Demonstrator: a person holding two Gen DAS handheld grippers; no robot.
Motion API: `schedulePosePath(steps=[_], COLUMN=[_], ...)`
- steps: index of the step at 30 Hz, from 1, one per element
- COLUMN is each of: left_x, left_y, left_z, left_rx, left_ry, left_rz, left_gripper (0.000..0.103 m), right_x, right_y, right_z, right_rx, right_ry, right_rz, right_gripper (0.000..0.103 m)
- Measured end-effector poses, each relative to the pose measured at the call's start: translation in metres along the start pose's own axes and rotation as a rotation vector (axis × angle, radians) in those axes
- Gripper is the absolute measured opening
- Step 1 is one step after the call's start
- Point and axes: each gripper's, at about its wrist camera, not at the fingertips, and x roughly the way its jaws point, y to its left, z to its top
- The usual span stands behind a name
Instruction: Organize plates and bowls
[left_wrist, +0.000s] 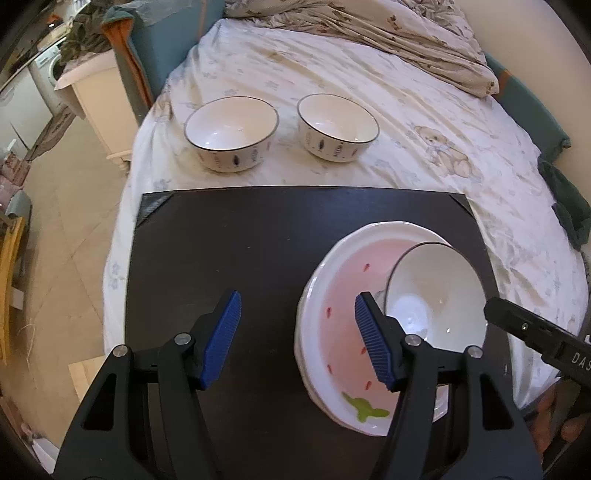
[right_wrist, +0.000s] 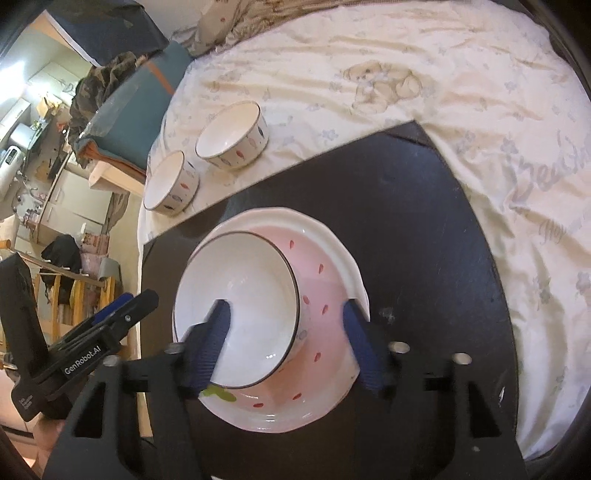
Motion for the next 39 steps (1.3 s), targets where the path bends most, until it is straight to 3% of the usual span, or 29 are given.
schedulePosePath(steps=[12,26,33,39], left_x=[-0.021,-0.015,0.009,0.035], left_y=[0.030,0.093,0.133,0.151], left_z=[-0.001,0.049,0.077,0.108], left_rx=[-0.032,-0.205,-0.347,-0.375], left_ry=[-0.053,-0.070,-0.041,-0.034], left_rz=[0.084,0.183,0.115,0.076], left_gripper=[0.061,0.061,0.061,0.061], right_x=[-0.007,0.001,0.023,0.067], right_y=[0.023,0.070,0.091,0.105], right_z=[-0.004,0.037,0.072,0.104], right_rx=[-0.119,-0.127,-0.110,-0.009], right_ry=[-0.036,-0.034,-0.006,0.088], right_rz=[-0.022,0.055,0.076,0.121], right_gripper=[0.067,0.067,0.067,0.067])
